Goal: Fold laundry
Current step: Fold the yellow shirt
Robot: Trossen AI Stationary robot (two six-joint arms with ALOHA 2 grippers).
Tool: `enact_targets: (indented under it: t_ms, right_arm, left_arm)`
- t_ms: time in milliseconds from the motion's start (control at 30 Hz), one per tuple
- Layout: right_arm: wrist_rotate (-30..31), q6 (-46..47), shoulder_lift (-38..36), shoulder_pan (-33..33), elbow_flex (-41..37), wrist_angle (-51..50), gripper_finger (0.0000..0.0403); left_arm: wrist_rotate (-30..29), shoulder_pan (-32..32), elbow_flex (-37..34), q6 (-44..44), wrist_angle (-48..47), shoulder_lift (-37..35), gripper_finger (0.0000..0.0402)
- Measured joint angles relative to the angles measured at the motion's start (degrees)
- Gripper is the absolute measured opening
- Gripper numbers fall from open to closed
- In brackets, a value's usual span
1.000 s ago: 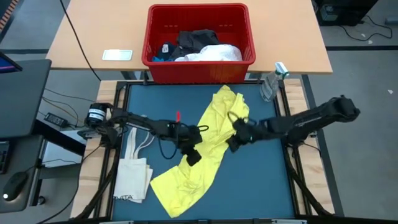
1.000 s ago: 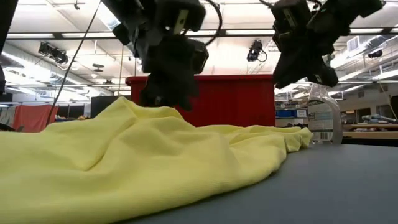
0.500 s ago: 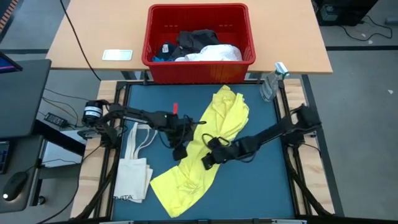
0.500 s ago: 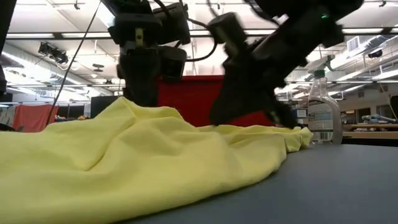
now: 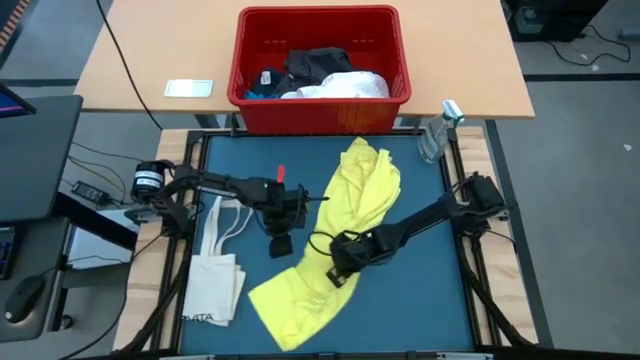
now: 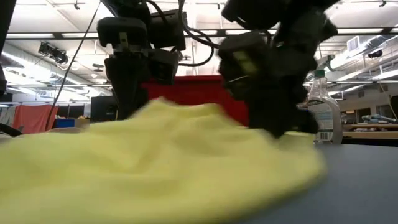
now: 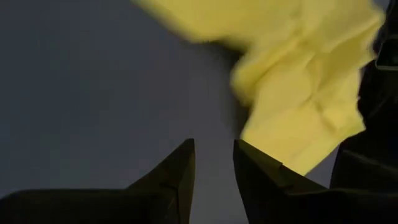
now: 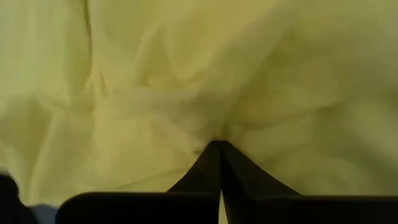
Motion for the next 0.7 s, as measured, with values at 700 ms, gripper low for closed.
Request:
enact_targets:
  t_ms: [700]
  right_arm:
    - [0.13, 0.52, -29.09, 9.41, -20.22, -15.91, 0.0008]
  left_arm:
    - [-6.85, -3.95, 0.02, -17.41, 10.53, -0.02, 0.0114]
